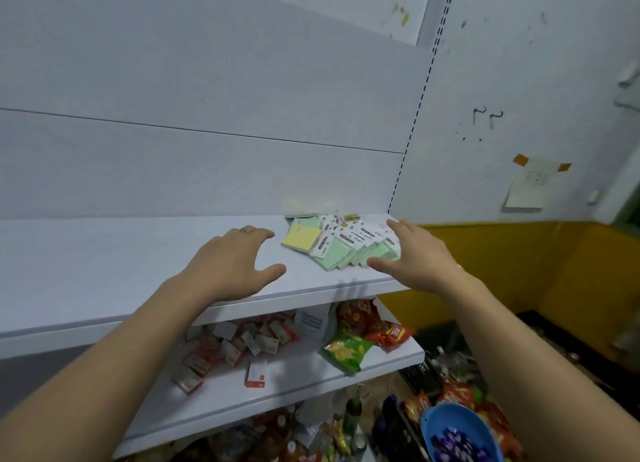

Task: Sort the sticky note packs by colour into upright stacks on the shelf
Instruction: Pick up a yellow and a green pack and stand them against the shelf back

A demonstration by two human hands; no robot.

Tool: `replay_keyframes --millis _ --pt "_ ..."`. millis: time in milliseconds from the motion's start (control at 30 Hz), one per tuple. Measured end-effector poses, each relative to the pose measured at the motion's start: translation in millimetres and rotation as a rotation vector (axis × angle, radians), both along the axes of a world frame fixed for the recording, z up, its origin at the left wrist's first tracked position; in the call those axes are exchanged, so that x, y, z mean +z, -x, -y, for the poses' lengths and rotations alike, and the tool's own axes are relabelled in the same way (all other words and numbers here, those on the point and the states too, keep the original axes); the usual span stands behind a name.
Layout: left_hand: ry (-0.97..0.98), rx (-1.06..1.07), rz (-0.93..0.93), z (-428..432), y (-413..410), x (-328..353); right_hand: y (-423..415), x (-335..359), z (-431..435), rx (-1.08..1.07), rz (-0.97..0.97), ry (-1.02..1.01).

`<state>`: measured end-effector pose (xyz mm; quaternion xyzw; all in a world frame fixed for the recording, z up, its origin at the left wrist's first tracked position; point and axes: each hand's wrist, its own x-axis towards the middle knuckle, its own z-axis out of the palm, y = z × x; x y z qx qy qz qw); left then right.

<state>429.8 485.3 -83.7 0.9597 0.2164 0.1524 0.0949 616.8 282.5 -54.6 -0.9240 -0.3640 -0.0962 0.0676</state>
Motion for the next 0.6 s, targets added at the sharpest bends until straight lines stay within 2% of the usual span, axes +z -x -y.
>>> replay_keyframes --millis 267,600 --pt "-0.038 -0.018 -0.097 -46.7 -68.3 -7.3 -78.2 -26.9 -52.2 0.034 -0.076 -0.068" --pt "-0.025 -0.177 -0.156 -83.8 -184.9 -11.6 -175.0 -35.8 -89.8 0.012 -0.113 -0.100"
